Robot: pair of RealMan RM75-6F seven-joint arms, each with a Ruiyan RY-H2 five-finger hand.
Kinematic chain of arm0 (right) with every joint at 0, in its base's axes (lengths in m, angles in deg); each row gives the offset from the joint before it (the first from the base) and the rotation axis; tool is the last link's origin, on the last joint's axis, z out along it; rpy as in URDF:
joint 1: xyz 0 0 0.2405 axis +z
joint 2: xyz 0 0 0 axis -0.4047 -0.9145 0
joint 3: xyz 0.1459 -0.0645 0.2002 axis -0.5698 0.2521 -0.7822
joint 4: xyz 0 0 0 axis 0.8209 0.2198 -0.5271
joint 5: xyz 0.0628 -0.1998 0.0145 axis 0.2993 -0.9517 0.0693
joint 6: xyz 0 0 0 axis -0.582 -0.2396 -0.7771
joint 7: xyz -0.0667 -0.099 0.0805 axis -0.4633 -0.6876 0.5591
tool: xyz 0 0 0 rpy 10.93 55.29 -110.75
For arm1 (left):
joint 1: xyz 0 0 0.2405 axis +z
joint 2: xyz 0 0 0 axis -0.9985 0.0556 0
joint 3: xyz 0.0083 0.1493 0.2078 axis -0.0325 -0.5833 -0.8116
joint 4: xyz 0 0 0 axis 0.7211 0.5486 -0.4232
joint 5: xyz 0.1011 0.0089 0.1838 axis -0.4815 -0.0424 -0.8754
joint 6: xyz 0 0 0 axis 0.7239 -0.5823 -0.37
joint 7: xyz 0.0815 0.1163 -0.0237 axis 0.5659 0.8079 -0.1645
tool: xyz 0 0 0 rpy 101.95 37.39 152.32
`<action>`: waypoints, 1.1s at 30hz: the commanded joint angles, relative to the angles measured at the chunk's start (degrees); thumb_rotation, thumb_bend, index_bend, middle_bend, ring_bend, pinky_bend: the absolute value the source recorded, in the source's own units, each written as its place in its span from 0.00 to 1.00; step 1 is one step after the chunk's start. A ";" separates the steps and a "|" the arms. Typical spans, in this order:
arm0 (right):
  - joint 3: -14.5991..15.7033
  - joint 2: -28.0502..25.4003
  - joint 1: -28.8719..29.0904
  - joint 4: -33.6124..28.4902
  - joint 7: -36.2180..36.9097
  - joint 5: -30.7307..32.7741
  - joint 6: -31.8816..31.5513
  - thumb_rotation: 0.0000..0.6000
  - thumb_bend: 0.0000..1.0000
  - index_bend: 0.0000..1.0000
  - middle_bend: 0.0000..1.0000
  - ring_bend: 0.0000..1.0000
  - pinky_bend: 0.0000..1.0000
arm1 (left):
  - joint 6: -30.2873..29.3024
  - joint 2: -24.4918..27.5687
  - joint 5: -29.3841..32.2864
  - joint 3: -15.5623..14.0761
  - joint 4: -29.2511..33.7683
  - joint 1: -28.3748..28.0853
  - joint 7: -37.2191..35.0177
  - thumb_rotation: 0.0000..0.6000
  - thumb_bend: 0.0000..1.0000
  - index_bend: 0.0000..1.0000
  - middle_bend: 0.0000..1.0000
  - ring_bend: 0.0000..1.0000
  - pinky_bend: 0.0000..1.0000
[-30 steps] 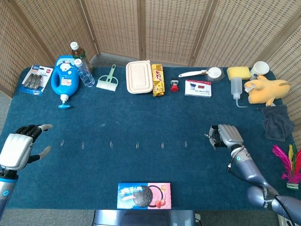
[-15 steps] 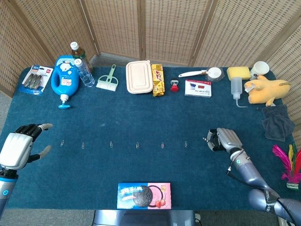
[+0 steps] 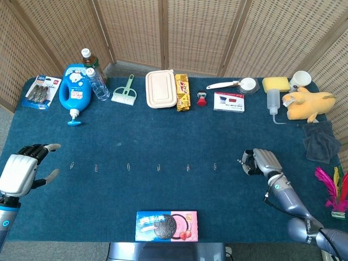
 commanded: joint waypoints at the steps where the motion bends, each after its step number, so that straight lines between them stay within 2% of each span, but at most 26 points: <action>1: 0.11 0.14 0.17 0.31 -0.01 0.16 0.18 1.00 0.49 0.56 0.80 0.75 0.46 | -0.03 0.02 0.00 0.04 0.11 -0.02 0.02 1.00 0.42 0.26 0.37 0.32 0.36; 8: -0.27 -0.32 0.42 -0.31 0.29 -0.12 -0.28 1.00 0.49 0.56 0.80 0.75 0.46 | 0.24 -0.19 0.06 0.03 0.09 -0.17 0.14 1.00 0.42 0.26 0.37 0.32 0.36; 20: -4.19 -2.54 1.94 -2.64 4.93 -0.32 0.38 1.00 0.49 0.56 0.79 0.74 0.45 | -0.04 0.03 0.02 -0.15 0.26 0.11 0.26 1.00 0.42 0.26 0.37 0.32 0.36; 24: -5.65 -2.57 2.37 -2.50 8.61 -0.02 2.18 1.00 0.49 0.56 0.79 0.74 0.45 | -0.53 0.20 0.30 -0.18 0.17 0.54 -0.18 1.00 0.42 0.26 0.37 0.32 0.36; 27: -6.23 -1.92 2.96 -0.71 9.59 -0.44 2.46 1.00 0.49 0.56 0.79 0.74 0.44 | -0.92 0.33 0.45 -0.41 -0.05 1.03 -0.42 1.00 0.42 0.26 0.37 0.32 0.36; 33: -7.45 3.20 5.00 7.22 8.02 0.80 -0.13 1.00 0.49 0.55 0.78 0.73 0.43 | -1.88 1.14 0.88 -0.87 -0.01 2.26 -0.60 1.00 0.42 0.26 0.37 0.32 0.36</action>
